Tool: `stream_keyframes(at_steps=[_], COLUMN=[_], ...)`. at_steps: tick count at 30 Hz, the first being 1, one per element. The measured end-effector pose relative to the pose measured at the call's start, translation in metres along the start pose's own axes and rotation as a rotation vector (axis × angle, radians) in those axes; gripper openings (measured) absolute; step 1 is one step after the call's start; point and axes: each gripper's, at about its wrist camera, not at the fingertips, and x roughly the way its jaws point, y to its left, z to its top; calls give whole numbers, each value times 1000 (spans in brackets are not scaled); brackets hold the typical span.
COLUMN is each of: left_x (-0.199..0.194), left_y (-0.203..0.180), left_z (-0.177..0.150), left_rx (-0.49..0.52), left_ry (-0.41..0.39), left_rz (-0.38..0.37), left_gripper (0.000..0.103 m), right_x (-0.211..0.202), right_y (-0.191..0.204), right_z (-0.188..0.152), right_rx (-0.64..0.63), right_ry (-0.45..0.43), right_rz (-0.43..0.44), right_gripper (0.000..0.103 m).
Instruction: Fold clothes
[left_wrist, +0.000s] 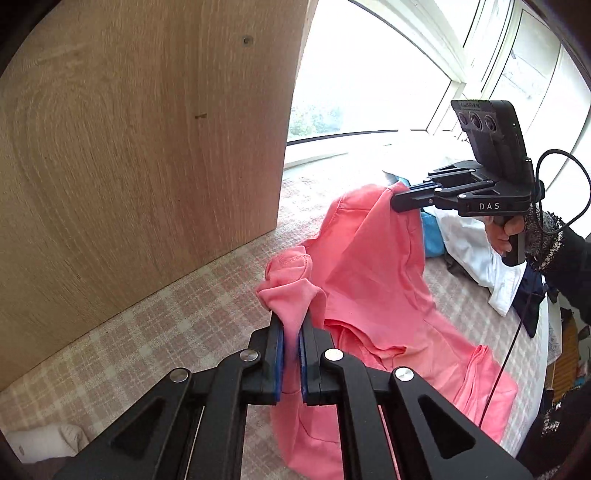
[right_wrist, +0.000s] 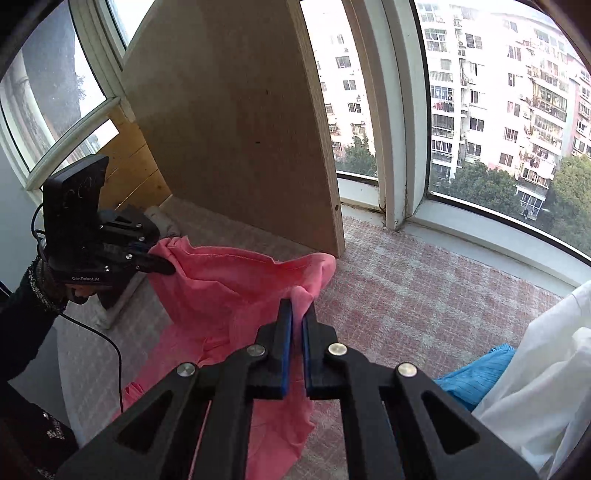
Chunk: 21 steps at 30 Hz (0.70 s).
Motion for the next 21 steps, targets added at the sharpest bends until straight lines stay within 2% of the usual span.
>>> stream_keyframes(at_steps=[3,5,10,16,18,21], left_x=[-32,-51,-97,-89,-84,-78], left_y=[-19,-45,-90,-130,-141,-151], left_z=[-11,-22,-76,-150,-174,-201], left_rx=[40,57,82,64,48,19], left_ry=[-20,-33,-34,58,91,123], left_rz=[-16,-25,-50,-93,-105,-114], left_gripper=[5,5,5,5,5,5], right_x=[-39,-61,-91,-83,-76,-77], right_y=[39,66,107,126,129,135], right_z=[-12,-28,-95,-192,-214,-229], right_rx=[-29,-45,-58,8,33,39], right_ry=[-12,-19,23,131,151,149], right_rz=[-5,-9,-52,-90,-101,-117], right_gripper=[5,5,5,5,5,5])
